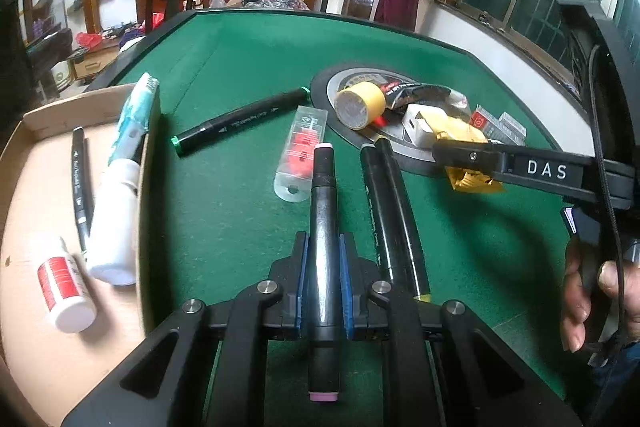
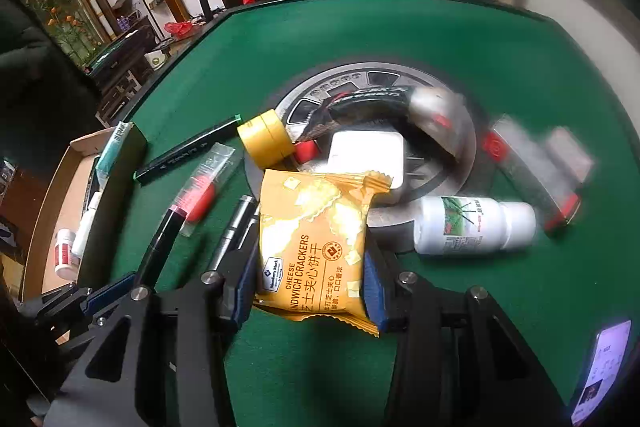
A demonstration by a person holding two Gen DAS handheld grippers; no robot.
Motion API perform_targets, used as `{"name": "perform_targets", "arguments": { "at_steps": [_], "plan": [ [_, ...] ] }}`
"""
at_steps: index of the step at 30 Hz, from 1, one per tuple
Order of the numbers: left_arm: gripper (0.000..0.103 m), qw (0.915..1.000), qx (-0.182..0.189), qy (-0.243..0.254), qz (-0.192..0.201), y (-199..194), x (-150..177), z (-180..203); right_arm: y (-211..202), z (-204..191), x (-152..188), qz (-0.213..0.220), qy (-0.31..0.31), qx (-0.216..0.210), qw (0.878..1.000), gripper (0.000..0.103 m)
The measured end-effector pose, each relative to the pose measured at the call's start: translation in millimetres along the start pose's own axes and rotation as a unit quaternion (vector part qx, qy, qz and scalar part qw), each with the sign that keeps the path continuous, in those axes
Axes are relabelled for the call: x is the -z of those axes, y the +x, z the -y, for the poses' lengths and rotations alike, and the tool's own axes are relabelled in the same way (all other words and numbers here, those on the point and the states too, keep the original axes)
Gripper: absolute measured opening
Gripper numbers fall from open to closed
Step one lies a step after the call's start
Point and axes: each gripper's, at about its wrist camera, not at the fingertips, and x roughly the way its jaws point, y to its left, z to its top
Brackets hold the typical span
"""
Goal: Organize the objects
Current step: 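Lift the marker with the left tool while the right tool grasps the yellow cracker packet, then carry the marker and cracker packet with both tools over the cardboard box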
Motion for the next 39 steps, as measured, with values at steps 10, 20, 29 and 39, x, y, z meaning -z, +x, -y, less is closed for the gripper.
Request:
{"name": "perform_targets", "arguments": {
  "at_steps": [10, 20, 29, 39],
  "plan": [
    [0.012, 0.9990, 0.005, -0.026, 0.037, -36.1, -3.6, -22.5, 10.4, -23.7, 6.1, 0.003, -0.016, -0.022, 1.000, 0.043],
    [0.012, 0.9929, 0.000, -0.075, 0.092, -83.1, -1.6, -73.9, 12.4, -54.7, 10.9, -0.002, -0.028, -0.071, 0.997, 0.043],
    [0.012, 0.9818, -0.034, -0.144, 0.119, -106.8, 16.2, -151.7, 16.2, -118.6, -5.0, -0.020, -0.053, -0.126, 0.990, 0.043],
    [0.012, 0.9730, -0.039, -0.212, 0.082, -71.0, 25.1, -204.0, 54.4, -235.1, -44.0, -0.051, -0.125, -0.146, 0.980, 0.043]
  ]
}}
